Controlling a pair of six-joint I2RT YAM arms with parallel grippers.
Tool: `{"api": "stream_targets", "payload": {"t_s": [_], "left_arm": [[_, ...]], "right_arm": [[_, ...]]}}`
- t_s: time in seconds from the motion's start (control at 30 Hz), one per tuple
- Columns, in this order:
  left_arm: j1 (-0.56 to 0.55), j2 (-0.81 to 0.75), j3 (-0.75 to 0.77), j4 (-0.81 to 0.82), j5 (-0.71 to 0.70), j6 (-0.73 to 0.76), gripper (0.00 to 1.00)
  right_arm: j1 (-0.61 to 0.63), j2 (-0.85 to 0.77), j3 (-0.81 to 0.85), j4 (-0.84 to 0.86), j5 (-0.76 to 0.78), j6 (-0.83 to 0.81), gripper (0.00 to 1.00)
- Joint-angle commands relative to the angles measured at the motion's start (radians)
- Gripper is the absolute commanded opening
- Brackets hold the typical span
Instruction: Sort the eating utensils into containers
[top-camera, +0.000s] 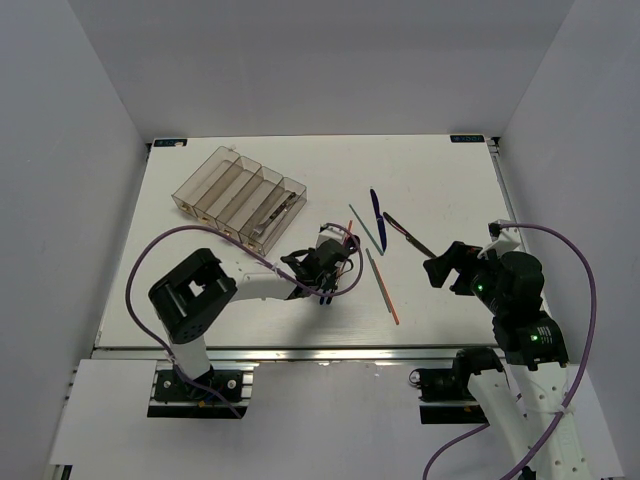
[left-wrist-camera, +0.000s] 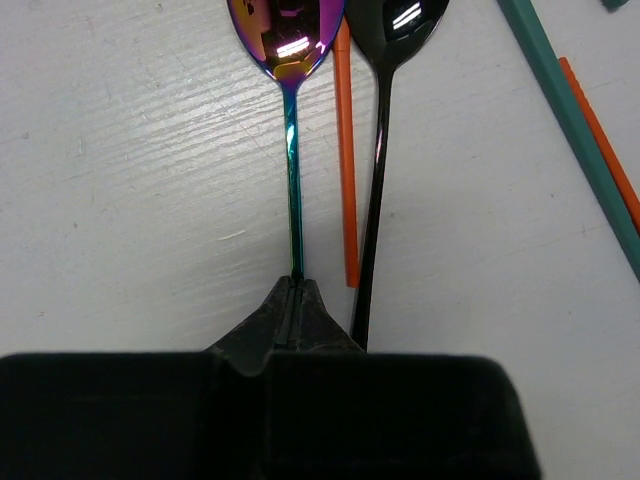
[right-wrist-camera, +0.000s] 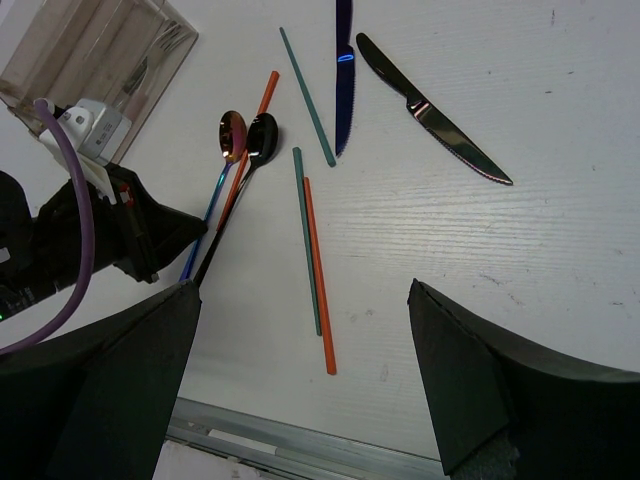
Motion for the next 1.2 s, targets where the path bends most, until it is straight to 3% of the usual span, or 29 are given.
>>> {"api": "stream_targets", "payload": {"t_s": [0.0, 0.53, 1.17], "left_arm": [[-0.008, 0.026, -0.045, -0.16, 0.049, 0.019, 0.0], [0.0, -0.189, -0.005, -0.192, -0.12, 0.048, 0.0], [0.021, -0.078, -0.071, -0.112, -0.055, 0.053, 0.0]], "right_arm": [[0.008, -0.009, -0.001, 0.038, 0.013, 0.002, 0.89], [0.008, -0.006, -0.001, 0.038, 0.013, 0.002, 0.89], [0.015, -0.004, 0.0, 0.035, 0.016, -0.001, 0.89]]}}
